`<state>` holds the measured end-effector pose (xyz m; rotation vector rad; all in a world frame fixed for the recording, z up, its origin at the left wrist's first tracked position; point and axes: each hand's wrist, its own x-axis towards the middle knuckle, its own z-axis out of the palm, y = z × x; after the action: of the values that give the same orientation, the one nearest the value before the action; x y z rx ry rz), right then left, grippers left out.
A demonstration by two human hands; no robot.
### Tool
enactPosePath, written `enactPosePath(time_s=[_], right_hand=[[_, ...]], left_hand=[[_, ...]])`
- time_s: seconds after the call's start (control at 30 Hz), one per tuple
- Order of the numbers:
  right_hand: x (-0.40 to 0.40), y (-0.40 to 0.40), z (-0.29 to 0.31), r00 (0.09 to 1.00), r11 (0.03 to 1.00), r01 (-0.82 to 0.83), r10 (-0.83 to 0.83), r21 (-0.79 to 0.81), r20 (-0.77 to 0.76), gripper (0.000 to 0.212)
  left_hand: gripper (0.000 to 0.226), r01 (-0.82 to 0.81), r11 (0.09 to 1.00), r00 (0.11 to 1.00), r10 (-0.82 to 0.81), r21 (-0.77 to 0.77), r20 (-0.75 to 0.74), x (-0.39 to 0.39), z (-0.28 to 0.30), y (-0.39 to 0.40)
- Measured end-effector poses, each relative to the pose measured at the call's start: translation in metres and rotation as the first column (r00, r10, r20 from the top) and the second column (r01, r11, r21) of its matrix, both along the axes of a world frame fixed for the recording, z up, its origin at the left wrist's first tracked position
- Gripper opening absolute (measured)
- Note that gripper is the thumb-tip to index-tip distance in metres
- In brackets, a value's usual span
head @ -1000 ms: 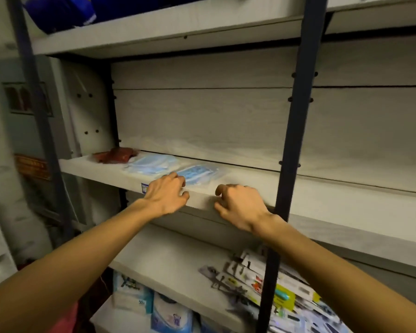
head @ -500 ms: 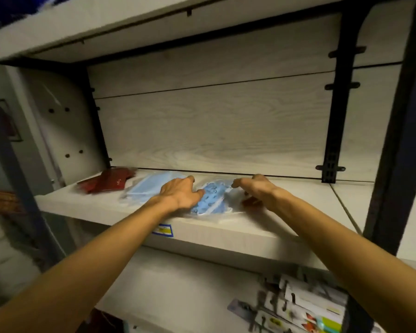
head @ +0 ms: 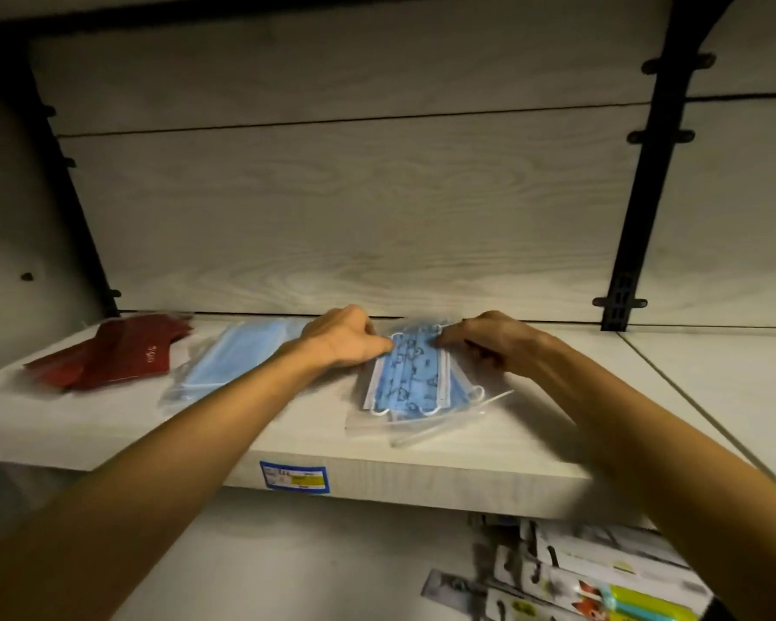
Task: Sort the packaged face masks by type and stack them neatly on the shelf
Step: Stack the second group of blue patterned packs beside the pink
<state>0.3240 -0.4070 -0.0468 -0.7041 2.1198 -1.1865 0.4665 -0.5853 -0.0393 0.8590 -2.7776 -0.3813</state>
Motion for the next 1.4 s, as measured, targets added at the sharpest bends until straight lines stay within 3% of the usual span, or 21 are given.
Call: enactPosePath(time_s=[0.03,0.1,0.27,0.37,0.43,0.5,0.57,0.63,0.73,0.8,0.93,1.0,1.1,1.27,1.4], right_hand=[[-0.001,0.0,-0.001,0.994,1.0,0.01,-0.011,-0.012,-0.111,0.029],[-0.003,0.0,-0.004,0.982,0.998,-0.001,-0.009,-0.055,-0.19,0.03],[-0.013,0.004,-0.006,0.993,0.99,0.03,-0.045,-0.136,-0.108,0.033],[-0.024,0.01,-0.005,0.99,0.976,0.143,-0.141,-0.161,0.026,0.037],[-0.028,0.012,-0.003,0.985,0.968,0.171,-0.17,-0.185,0.023,0.03],[-0.032,0.014,-0.001,0.989,0.955,0.143,-0.144,-0.258,0.012,0.016],[-0.035,0.016,0.002,0.997,0.922,0.08,-0.079,-0.379,0.018,0.006],[-0.036,0.016,0.006,0.999,0.863,0.044,-0.027,-0.503,0.041,0.001],[-0.035,0.015,0.009,0.997,0.783,0.035,0.018,-0.621,0.079,0.008],[-0.031,0.014,0.01,0.996,0.763,0.052,0.011,-0.644,0.094,0.01],[-0.029,0.015,0.01,0.992,0.74,0.118,-0.064,-0.662,0.106,0.014],[-0.028,0.015,0.009,0.99,0.766,0.139,-0.089,-0.628,0.11,0.009],[-0.028,0.013,0.008,0.981,0.798,0.177,-0.096,-0.577,0.169,0.019],[-0.025,0.016,0.014,0.97,0.767,0.093,0.073,-0.635,0.23,0.03],[-0.027,0.019,0.016,0.974,0.798,0.059,0.087,-0.6,0.211,0.026]], left_hand=[[0.036,0.014,0.999,1.0,-0.014,0.035,-0.008,-0.003,0.001,-0.004],[0.032,0.04,0.993,0.999,-0.036,0.112,-0.037,-0.011,0.0,-0.01],[0.022,0.113,0.969,0.971,-0.06,0.221,-0.23,-0.029,-0.003,-0.016],[0.016,0.11,0.978,0.928,-0.037,0.176,-0.37,-0.036,-0.016,-0.014],[0.03,0.094,0.982,0.876,-0.004,0.163,-0.482,-0.04,-0.025,-0.013],[0.048,0.129,0.957,0.822,0.044,0.261,-0.568,-0.045,-0.025,-0.014],[0.06,0.186,0.883,0.807,0.113,0.431,-0.579,-0.046,-0.021,-0.013],[0.063,0.264,0.754,0.833,0.135,0.601,-0.536,-0.044,-0.016,-0.009],[0.046,0.421,0.476,0.838,0.121,0.772,-0.532,-0.04,-0.013,-0.001],[0.038,0.458,0.396,0.814,0.173,0.796,-0.554,-0.037,-0.009,0.008],[0.033,0.475,0.379,0.77,0.258,0.794,-0.583,-0.03,-0.007,0.011],[0.03,0.47,0.423,0.774,0.225,0.775,-0.592,-0.027,-0.008,0.01],[0.028,0.476,0.467,0.757,0.214,0.745,-0.617,-0.023,-0.008,0.01],[0.04,0.527,0.407,0.75,0.191,0.746,-0.633,-0.022,-0.01,0.006],[0.046,0.575,0.368,0.728,0.176,0.731,-0.662,-0.024,-0.011,0.002]])
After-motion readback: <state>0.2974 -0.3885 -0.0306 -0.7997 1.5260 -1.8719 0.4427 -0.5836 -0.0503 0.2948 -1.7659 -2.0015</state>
